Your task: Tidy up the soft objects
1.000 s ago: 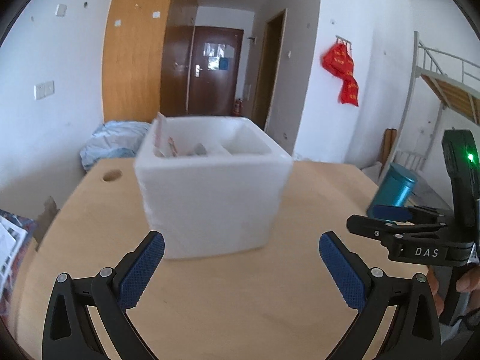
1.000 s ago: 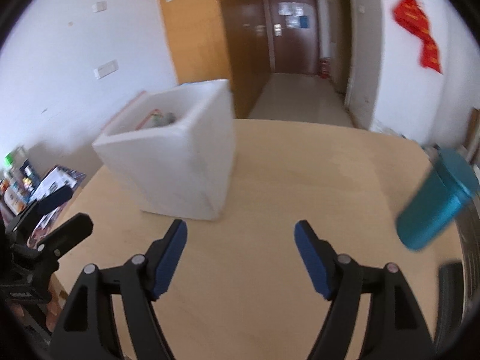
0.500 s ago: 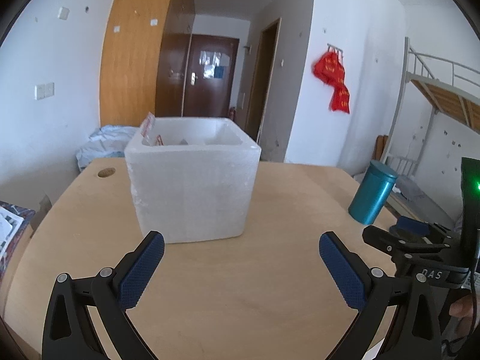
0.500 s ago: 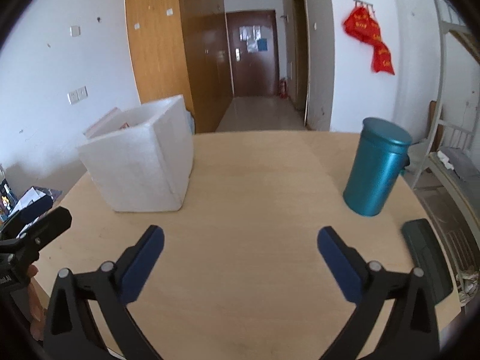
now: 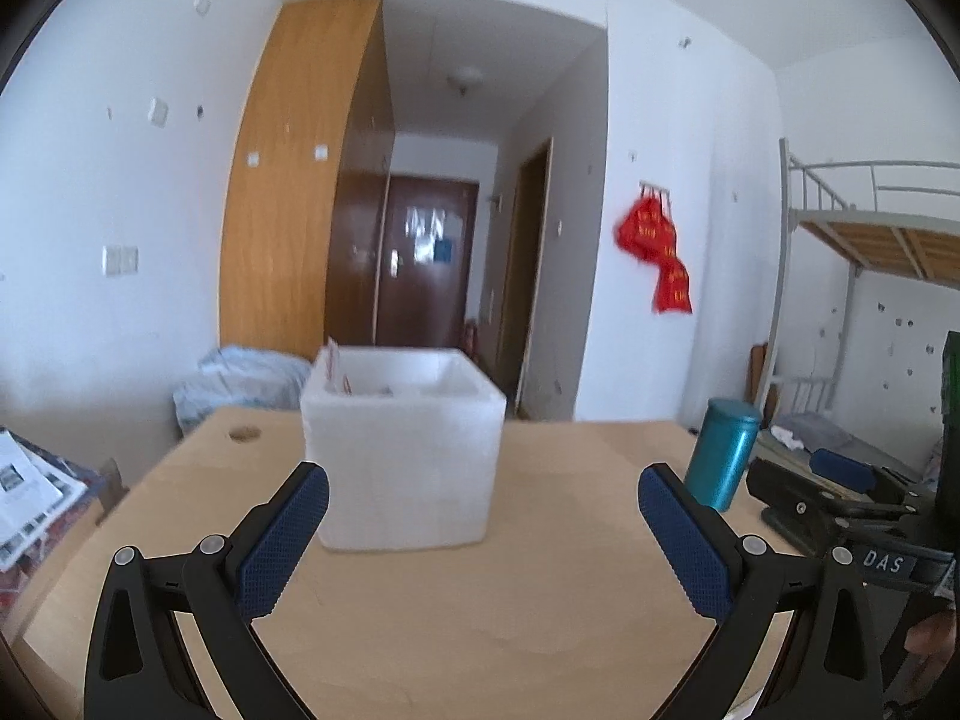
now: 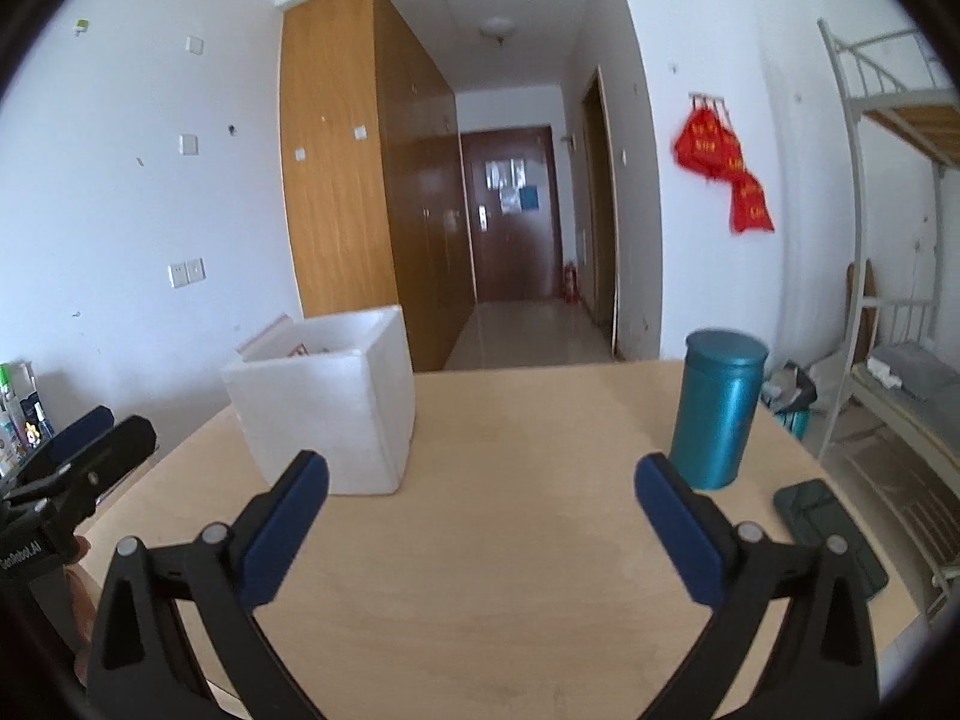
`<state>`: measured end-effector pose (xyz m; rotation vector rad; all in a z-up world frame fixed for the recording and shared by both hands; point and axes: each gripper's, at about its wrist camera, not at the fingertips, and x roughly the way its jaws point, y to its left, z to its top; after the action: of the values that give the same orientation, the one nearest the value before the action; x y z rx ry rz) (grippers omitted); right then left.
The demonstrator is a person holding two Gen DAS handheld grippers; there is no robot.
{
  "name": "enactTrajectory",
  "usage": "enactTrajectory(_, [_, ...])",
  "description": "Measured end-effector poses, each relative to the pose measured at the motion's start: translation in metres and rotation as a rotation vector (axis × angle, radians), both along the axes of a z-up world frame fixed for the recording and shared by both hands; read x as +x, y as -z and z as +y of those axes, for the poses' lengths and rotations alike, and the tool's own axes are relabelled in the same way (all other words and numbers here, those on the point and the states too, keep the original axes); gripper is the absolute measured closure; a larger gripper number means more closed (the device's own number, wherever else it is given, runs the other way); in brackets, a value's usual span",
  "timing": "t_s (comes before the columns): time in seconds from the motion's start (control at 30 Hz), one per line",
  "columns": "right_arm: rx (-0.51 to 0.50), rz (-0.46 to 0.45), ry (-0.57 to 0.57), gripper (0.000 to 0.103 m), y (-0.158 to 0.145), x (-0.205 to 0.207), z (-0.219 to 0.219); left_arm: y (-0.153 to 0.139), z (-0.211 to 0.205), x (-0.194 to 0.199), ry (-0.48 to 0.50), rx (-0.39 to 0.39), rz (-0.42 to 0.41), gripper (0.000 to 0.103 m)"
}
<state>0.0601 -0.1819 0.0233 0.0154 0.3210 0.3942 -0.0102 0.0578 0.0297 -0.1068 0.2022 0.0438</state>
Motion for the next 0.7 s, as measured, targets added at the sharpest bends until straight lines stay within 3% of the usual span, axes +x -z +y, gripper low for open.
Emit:
enactTrajectory(0.23, [0.012,-0.141,0.003,0.000,0.004,-0.038,-0.004,0.001,-0.012,-0.032,-0.040,0.053,-0.090,0.000])
enactTrajectory(0.4, [0.027,-0.098,-0.012,0.000,0.017,-0.039,-0.004,0.015,-0.019,-0.041,-0.066,0.082,-0.083,0.000])
enactTrajectory(0.5, [0.024,-0.123,0.000,0.000,0.017,-0.045,-0.004,0.018,-0.023,-0.046,-0.060,0.097,-0.089,0.000])
enactTrajectory(0.7, [0.005,-0.124,-0.018,0.000,0.019,-0.051,0.002,0.022,-0.018,-0.048,-0.057,0.071,-0.081,0.000])
